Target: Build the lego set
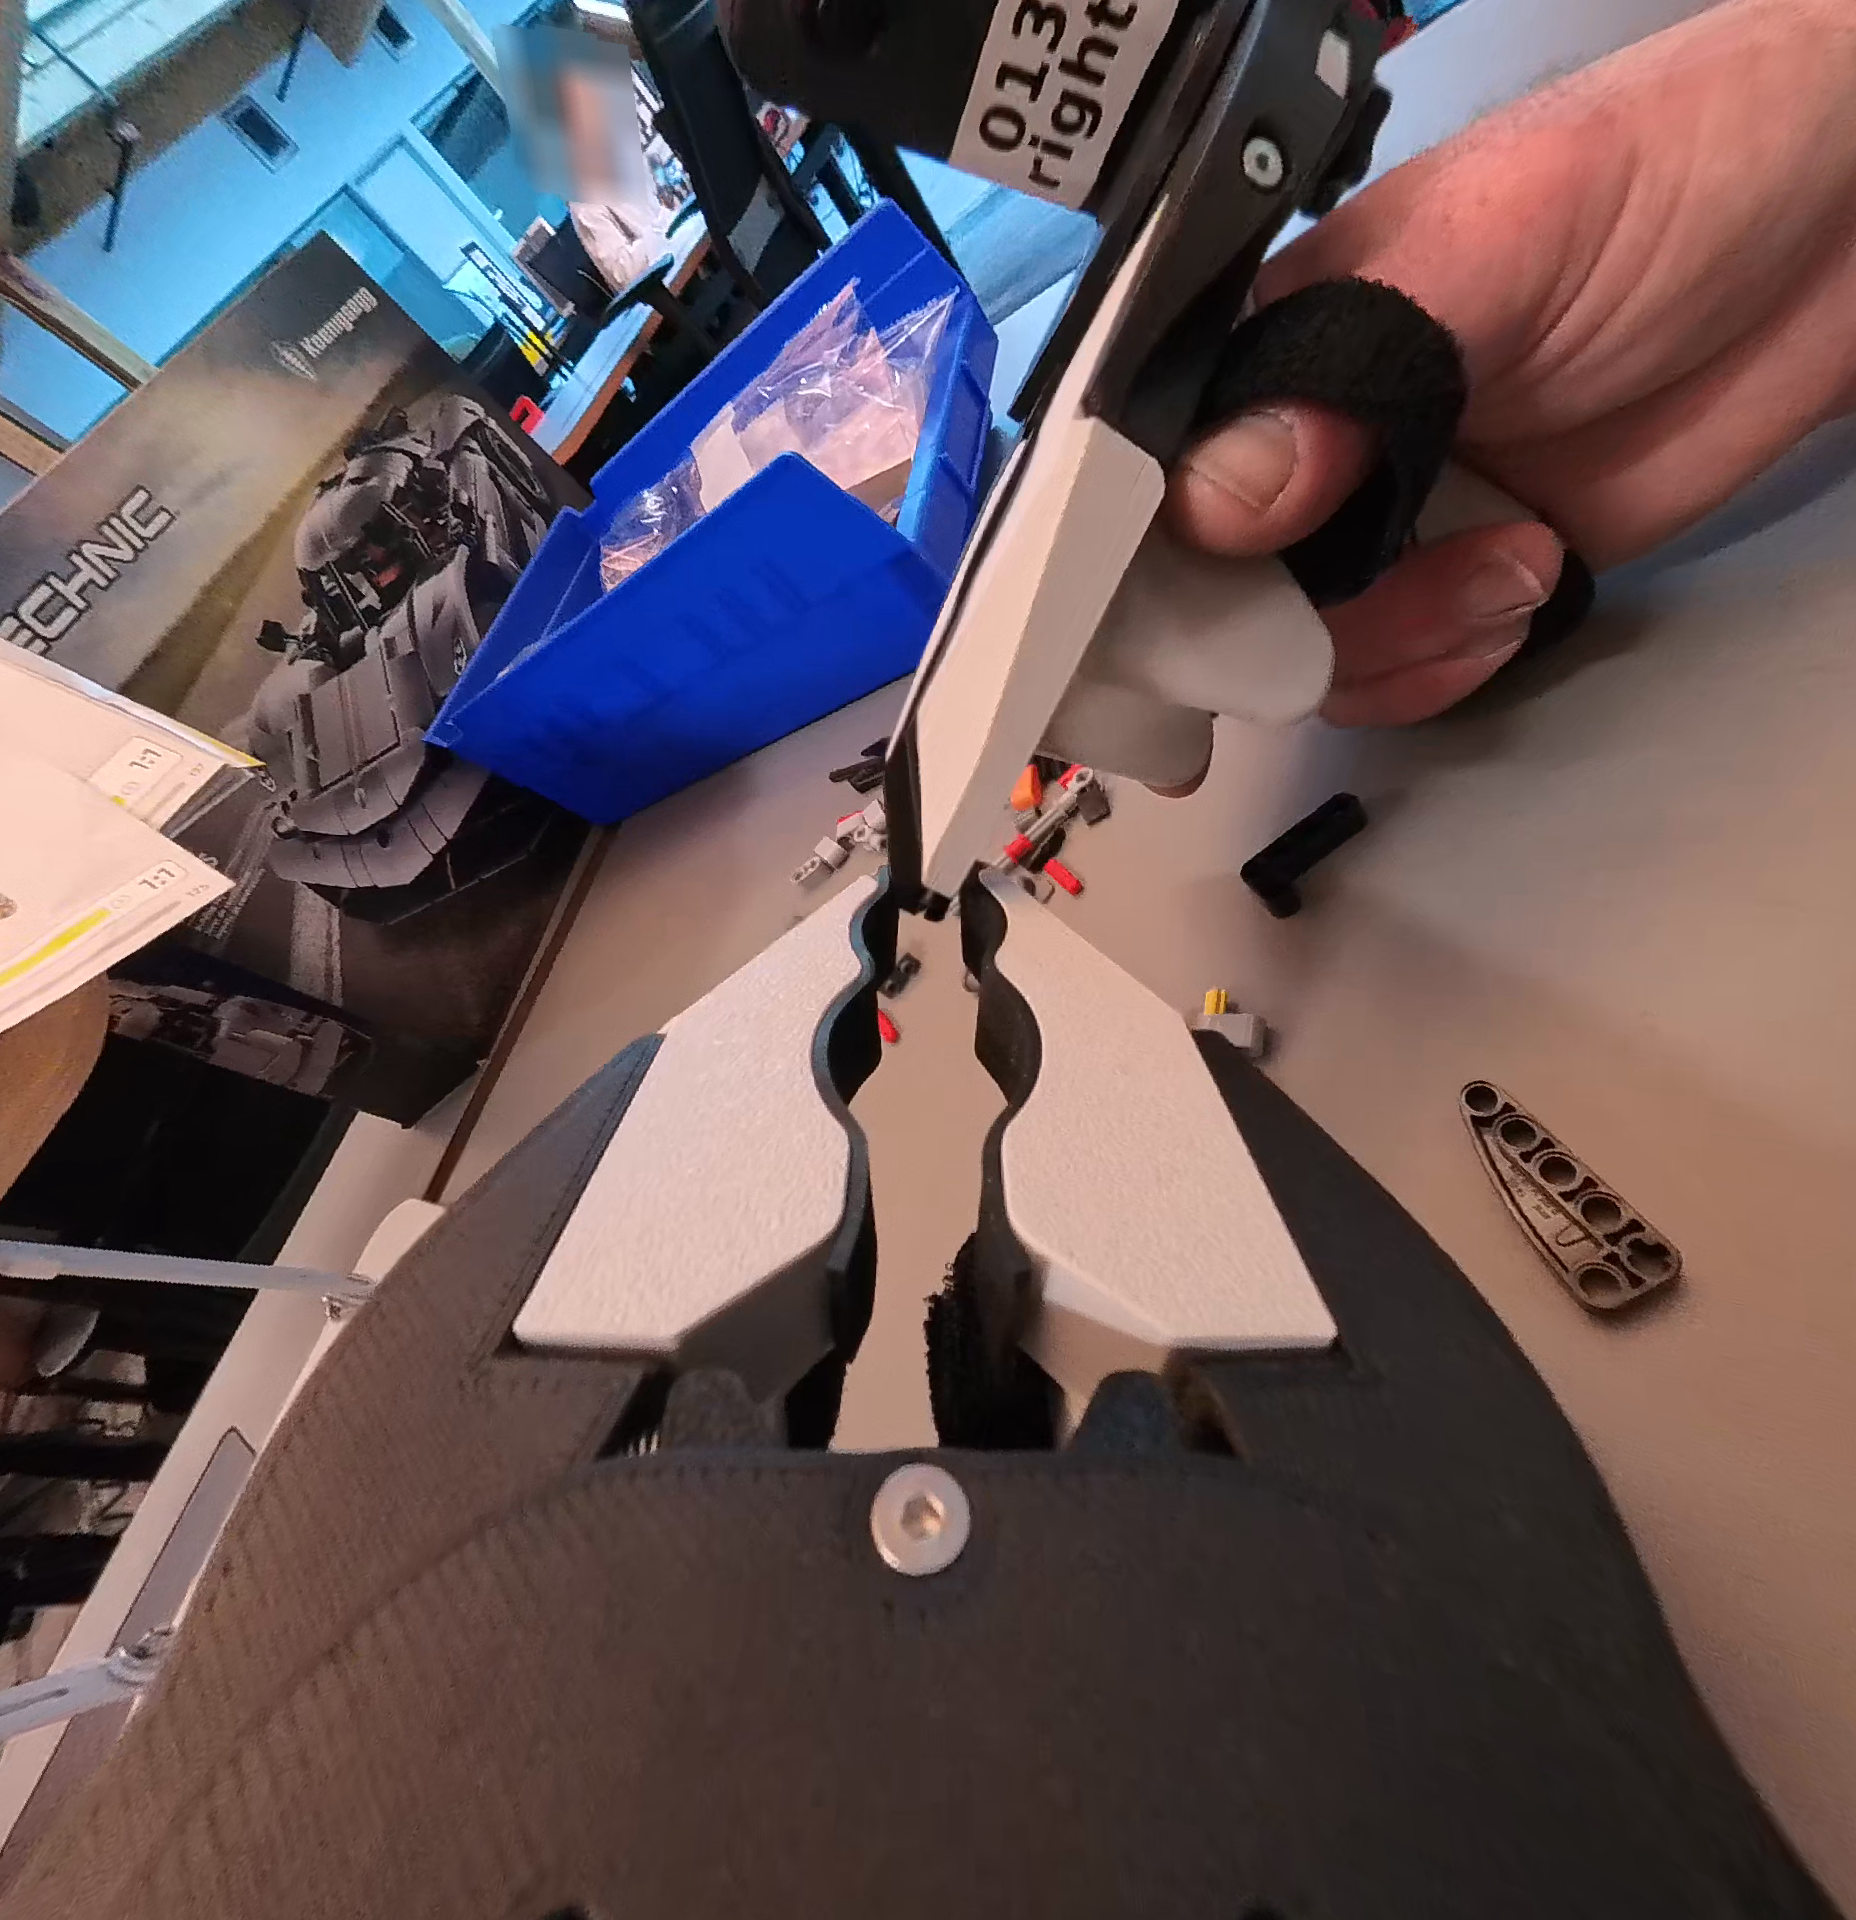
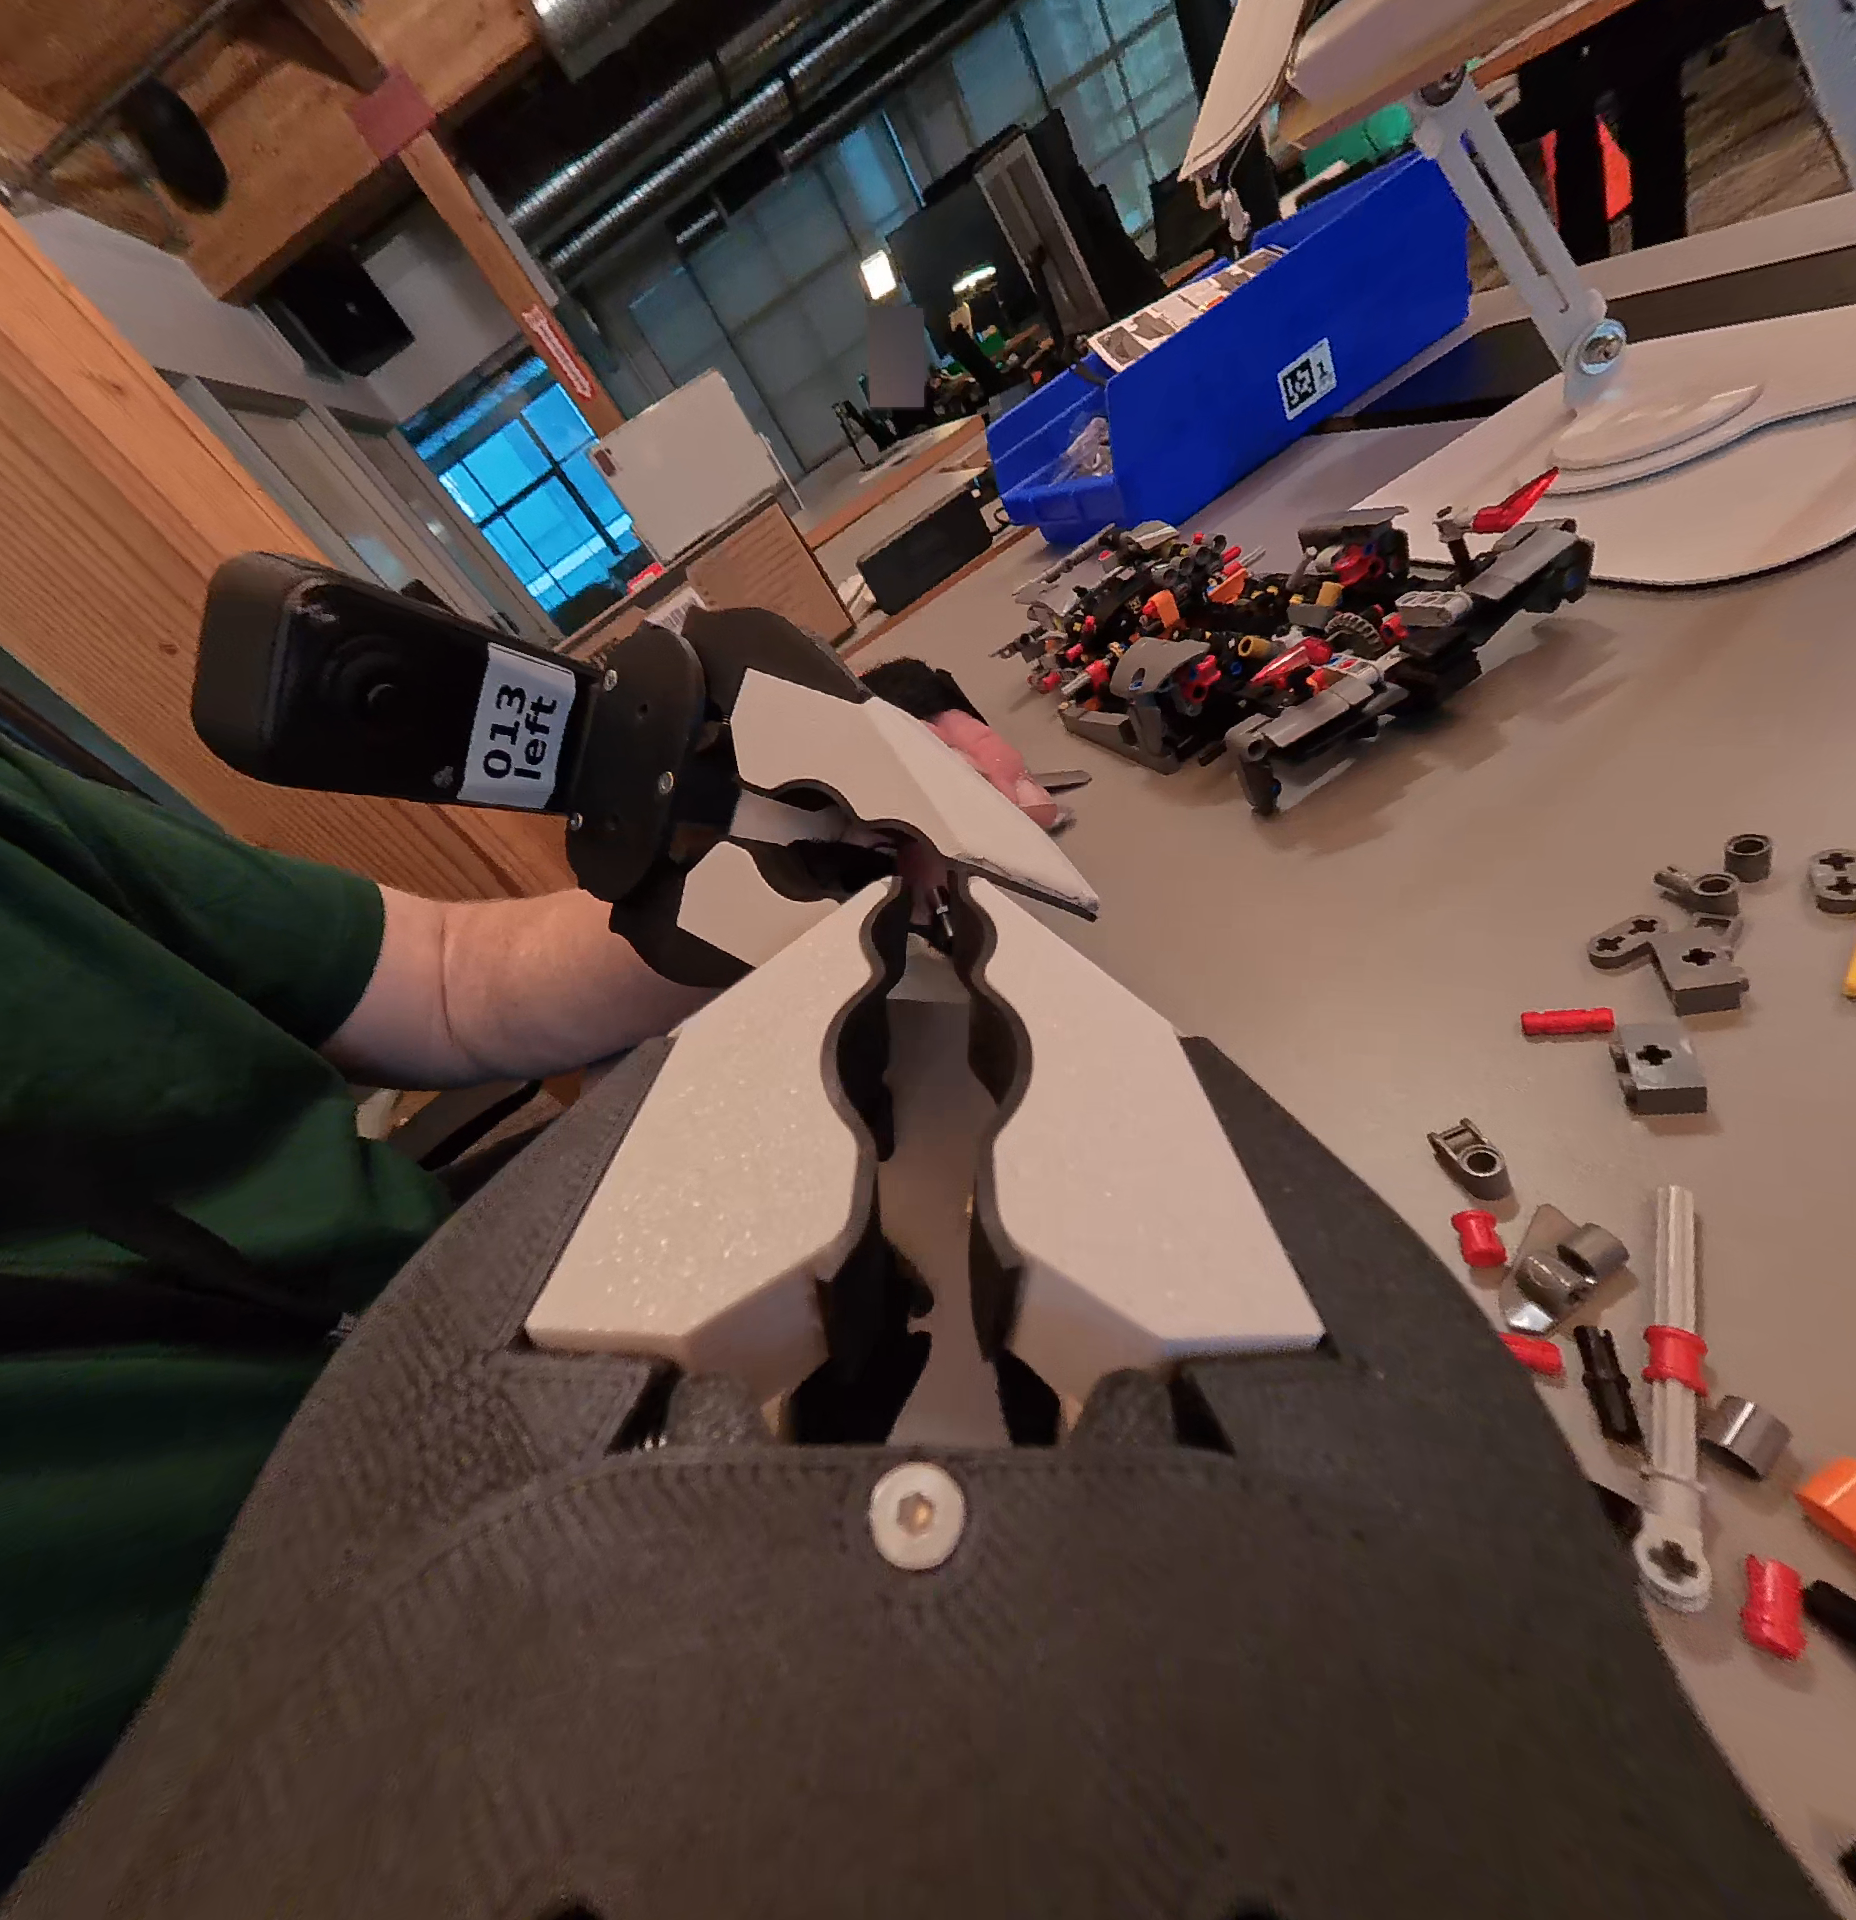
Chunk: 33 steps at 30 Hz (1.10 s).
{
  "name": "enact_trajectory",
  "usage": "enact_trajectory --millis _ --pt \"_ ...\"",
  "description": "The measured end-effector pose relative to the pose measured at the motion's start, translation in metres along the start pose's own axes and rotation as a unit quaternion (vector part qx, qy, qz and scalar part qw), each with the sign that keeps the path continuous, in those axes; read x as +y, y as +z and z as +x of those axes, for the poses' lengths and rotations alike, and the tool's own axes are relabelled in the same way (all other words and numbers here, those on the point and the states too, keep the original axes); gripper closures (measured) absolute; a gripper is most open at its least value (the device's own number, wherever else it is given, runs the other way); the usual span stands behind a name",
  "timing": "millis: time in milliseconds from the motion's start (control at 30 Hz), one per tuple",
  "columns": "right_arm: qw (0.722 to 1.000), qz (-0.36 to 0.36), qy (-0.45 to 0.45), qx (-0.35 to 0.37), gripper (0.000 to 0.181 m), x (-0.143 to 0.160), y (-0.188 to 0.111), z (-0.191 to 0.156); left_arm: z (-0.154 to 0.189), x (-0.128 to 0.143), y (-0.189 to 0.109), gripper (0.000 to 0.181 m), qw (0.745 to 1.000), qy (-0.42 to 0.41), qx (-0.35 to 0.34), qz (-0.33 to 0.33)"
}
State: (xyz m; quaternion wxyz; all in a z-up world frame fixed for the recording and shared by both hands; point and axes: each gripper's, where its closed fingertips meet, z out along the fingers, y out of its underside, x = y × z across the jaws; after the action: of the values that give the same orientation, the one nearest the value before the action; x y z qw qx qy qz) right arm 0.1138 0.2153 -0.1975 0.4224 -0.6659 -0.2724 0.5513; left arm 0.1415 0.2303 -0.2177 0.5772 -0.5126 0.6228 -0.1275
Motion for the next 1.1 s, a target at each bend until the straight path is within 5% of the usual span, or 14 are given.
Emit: enact_trajectory --millis 500,967,1100 --pt "1.0 -0.009 -0.011 -0.017 0.166 0.001 -0.003 -0.006 0.006 -0.004 0.0 0.172 0.995 -0.08 0.056 0.03" --pt "1.0 0.002 -0.005 -0.018 0.179 -0.005 -0.015 -0.002 0.003 -0.009 -0.006 0.181 0.986 -0.124 0.086 0.067" --pt "0.999 0.006 0.02 -0.028 0.179 -0.005 -0.017 0.0 0.003 -0.012 -0.007 0.175 0.995 -0.064 0.055 0.06"
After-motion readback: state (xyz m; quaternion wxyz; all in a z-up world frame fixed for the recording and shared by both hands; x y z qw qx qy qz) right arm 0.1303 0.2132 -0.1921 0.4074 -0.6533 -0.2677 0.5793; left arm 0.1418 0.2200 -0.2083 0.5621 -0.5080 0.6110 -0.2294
